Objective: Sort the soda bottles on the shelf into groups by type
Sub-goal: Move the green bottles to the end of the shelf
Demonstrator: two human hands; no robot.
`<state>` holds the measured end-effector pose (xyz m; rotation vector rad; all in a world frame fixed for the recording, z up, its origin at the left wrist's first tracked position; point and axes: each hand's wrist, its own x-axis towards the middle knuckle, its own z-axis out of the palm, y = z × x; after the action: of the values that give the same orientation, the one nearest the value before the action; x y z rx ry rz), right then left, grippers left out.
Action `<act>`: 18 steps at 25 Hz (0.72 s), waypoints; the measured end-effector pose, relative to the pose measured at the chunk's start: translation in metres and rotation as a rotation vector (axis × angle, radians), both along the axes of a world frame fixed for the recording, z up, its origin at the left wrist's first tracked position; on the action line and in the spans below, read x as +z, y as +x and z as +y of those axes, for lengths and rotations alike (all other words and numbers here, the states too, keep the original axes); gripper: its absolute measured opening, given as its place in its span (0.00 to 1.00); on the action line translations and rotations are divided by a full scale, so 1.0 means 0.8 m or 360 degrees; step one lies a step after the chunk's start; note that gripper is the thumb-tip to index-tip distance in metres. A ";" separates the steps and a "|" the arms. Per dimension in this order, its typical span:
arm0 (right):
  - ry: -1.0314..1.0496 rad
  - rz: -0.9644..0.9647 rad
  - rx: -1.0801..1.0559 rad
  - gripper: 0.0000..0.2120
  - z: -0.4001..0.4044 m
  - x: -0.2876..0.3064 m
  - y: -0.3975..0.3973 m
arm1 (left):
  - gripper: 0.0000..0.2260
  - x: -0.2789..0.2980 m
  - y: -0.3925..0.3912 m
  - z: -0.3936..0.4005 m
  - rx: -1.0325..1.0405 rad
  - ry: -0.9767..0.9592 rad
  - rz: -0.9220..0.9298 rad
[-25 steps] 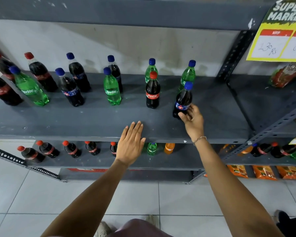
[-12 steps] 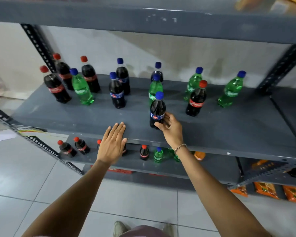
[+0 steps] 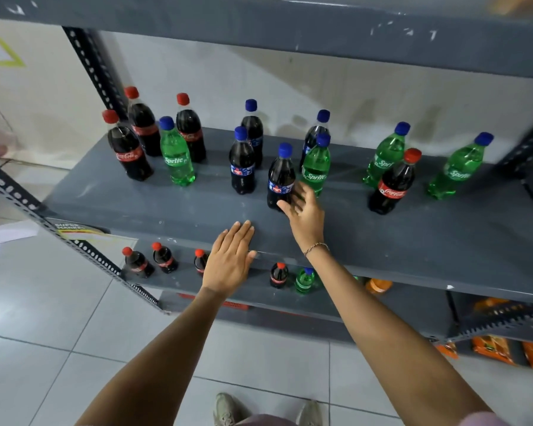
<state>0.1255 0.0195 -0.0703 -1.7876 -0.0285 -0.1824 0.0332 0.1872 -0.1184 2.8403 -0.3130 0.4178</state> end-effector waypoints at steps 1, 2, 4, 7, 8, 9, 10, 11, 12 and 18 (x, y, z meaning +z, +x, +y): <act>0.0029 -0.0013 -0.0134 0.21 -0.003 -0.004 -0.007 | 0.24 -0.002 0.000 0.000 0.0005 -0.0003 0.0004; -0.0003 -0.0060 -0.0288 0.17 -0.009 -0.006 -0.012 | 0.24 -0.005 -0.001 0.000 0.0012 -0.0003 0.0004; -0.0067 -0.0129 -0.0509 0.13 -0.025 -0.003 -0.009 | 0.25 -0.007 0.000 0.000 0.0024 -0.0026 0.0000; -0.0133 -0.0011 -0.0412 0.22 -0.047 0.012 0.022 | 0.25 -0.008 0.001 0.000 0.0021 -0.0026 -0.0010; -0.0179 0.0060 -0.0320 0.27 -0.050 0.017 0.032 | 0.26 -0.007 0.001 0.001 0.0019 -0.0024 -0.0009; -0.0215 0.0110 -0.0251 0.31 -0.051 0.020 0.041 | 0.26 -0.005 0.001 0.001 0.0016 -0.0029 -0.0006; -0.0229 0.0130 -0.0215 0.32 -0.052 0.020 0.047 | 0.26 -0.005 0.000 0.002 0.0015 -0.0034 0.0001; -0.0222 0.0126 -0.0207 0.30 -0.052 0.019 0.050 | 0.26 -0.005 -0.002 0.001 0.0015 -0.0036 0.0009; -0.0207 0.0115 -0.0216 0.28 -0.052 0.018 0.051 | 0.26 -0.004 -0.003 0.001 0.0016 -0.0034 0.0016; 0.0005 0.0005 -0.0215 0.25 -0.058 0.016 0.027 | 0.25 -0.001 -0.003 -0.002 0.0033 -0.0030 0.0002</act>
<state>0.1473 -0.0267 -0.0571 -1.7874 0.0952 -0.2762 0.0307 0.1855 -0.1191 2.8276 -0.2782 0.4211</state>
